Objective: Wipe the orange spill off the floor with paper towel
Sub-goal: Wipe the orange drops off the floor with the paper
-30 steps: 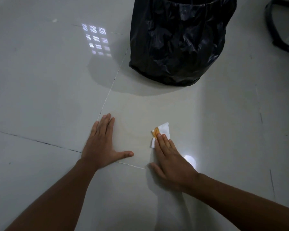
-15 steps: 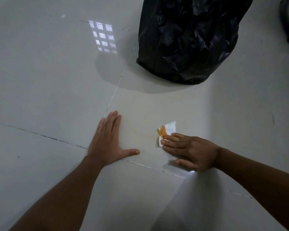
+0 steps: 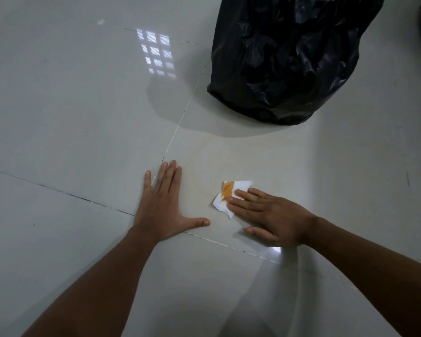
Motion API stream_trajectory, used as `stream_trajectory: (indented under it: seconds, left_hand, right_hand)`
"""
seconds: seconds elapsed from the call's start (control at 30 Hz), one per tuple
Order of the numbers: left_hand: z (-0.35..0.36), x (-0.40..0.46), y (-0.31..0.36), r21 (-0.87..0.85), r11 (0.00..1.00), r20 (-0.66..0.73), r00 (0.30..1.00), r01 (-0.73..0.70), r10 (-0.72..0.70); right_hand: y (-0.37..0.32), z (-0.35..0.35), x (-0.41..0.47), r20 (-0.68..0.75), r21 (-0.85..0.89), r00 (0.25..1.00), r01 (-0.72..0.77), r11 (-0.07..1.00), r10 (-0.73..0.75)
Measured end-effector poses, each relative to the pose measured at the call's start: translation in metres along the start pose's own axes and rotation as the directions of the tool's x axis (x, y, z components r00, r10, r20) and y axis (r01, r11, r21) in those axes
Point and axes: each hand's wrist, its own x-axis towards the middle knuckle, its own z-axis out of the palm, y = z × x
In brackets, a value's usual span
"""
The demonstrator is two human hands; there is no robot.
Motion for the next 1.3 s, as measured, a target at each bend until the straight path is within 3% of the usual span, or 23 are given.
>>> stream_trajectory:
  seconds: [0.23,0.67,0.83,1.03,1.3]
  left_hand:
    - [0.0,-0.001,0.001,-0.006,0.999,0.004,0.999,0.049,-0.049]
    - [0.001,-0.001,-0.002,-0.032,0.999,-0.01,1.0,0.011,-0.012]
    - [0.002,-0.001,-0.004,-0.013,1.0,-0.014,1.0,0.015,-0.015]
    - [0.001,0.001,-0.005,-0.032,0.999,-0.002,1.0,0.025,-0.025]
    - [0.0,0.001,-0.004,-0.029,0.999,0.007,1.0,0.03,-0.03]
  right_hand:
    - [-0.009,-0.008,0.037,-0.008,-0.07,0.997,0.076,0.995,-0.077]
    - [-0.028,-0.016,0.107,-0.086,0.007,0.967,-0.242,0.97,0.241]
    - [-0.01,-0.03,0.125,-0.103,-0.068,0.947,-0.312,0.948,0.304]
    - [0.029,-0.043,0.117,-0.162,0.008,0.857,-0.494,0.869,0.489]
    - [0.044,-0.028,0.059,-0.189,0.134,0.76,-0.607,0.783,0.622]
